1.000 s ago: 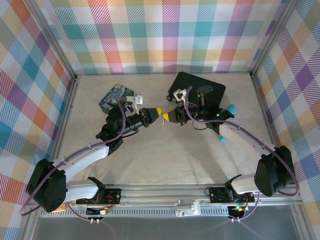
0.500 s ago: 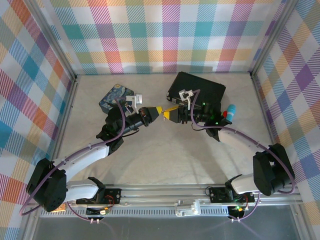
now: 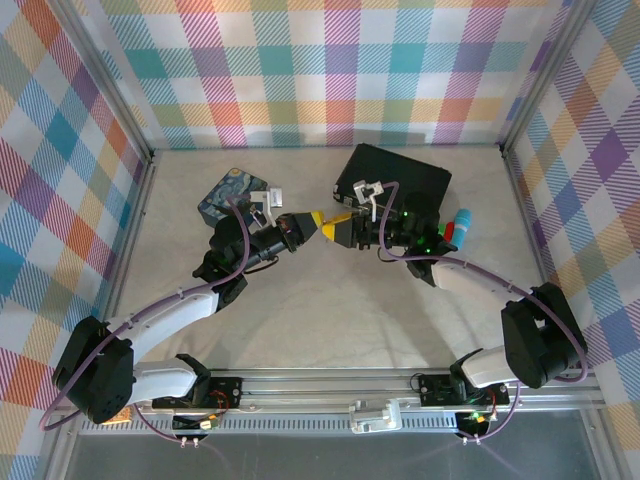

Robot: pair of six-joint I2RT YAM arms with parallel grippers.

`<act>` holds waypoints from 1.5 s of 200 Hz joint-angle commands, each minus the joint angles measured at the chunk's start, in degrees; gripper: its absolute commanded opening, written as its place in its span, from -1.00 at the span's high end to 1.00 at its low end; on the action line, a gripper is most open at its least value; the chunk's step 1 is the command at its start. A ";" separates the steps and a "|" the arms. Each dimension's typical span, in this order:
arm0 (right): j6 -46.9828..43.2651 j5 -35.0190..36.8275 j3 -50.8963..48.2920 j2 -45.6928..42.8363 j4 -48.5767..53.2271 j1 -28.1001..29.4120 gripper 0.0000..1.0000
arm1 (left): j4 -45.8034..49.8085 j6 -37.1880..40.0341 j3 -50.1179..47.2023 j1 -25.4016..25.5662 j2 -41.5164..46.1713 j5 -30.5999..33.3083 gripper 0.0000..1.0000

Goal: Unlock the padlock with the key

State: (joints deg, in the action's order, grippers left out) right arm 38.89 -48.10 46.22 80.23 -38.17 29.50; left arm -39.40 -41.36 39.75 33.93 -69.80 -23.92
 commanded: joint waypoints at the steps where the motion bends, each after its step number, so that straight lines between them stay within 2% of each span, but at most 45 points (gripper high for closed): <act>1: 1.02 -0.80 -0.73 0.28 -3.14 0.30 0.39 | -3.05 -0.61 -0.94 -0.14 0.62 1.00 1.00; 41: 0.79 -0.18 -0.82 -0.07 -2.34 0.29 0.60 | -3.19 -0.68 -1.59 -0.10 1.07 1.90 1.00; 65: 0.92 -0.14 -0.68 0.15 -2.26 0.30 0.79 | -3.26 -0.76 -1.78 -0.10 1.33 2.11 1.00; 80: 0.64 -0.04 -0.21 0.24 -1.82 0.30 1.00 | -3.21 -0.85 -1.88 -0.13 1.46 2.21 1.00; 127: -1.92 0.74 0.12 -0.25 1.59 0.30 1.00 | -2.18 -1.15 -2.96 -0.10 2.34 5.74 1.00; 135: -2.68 1.48 0.15 -0.29 4.21 0.29 1.00 | -0.79 -0.96 -3.22 -0.18 2.65 7.73 0.80; 151: -5.50 3.32 0.87 -0.17 9.68 0.30 1.00 | 4.56 0.20 -3.79 -0.59 3.88 13.64 0.27; 160: -7.31 5.25 1.36 0.08 13.38 0.30 1.00 | 8.56 1.22 -4.04 -1.01 4.55 17.51 0.07; 165: -8.27 6.33 1.56 0.19 15.59 0.26 1.00 | 10.89 1.91 -4.10 -1.22 4.96 19.84 0.02; 196: -13.07 12.26 2.37 1.48 25.20 0.30 1.00 | 20.05 4.24 -4.56 -3.00 5.24 31.77 -0.03; 226: -15.87 18.00 3.25 2.55 31.73 0.30 1.00 | 24.34 2.83 -2.92 -4.67 -0.83 38.96 -0.04; 258: -18.33 22.34 4.23 2.86 37.00 0.29 1.00 | 23.39 -0.50 -0.27 -7.53 -10.99 40.70 -0.09; 270: -18.97 23.16 4.12 2.35 38.22 0.30 1.00 | 22.64 -0.82 0.85 -8.58 -14.42 41.12 -0.18; 300: -20.47 25.23 3.18 0.32 40.47 0.30 1.00 | 21.37 -0.59 4.34 -12.95 -22.75 37.78 -0.21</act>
State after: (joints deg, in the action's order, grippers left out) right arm 21.56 -25.69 48.84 82.76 -1.63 29.71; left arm -16.62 -41.34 40.29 24.45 -88.14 14.44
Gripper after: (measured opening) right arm 0.053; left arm 0.598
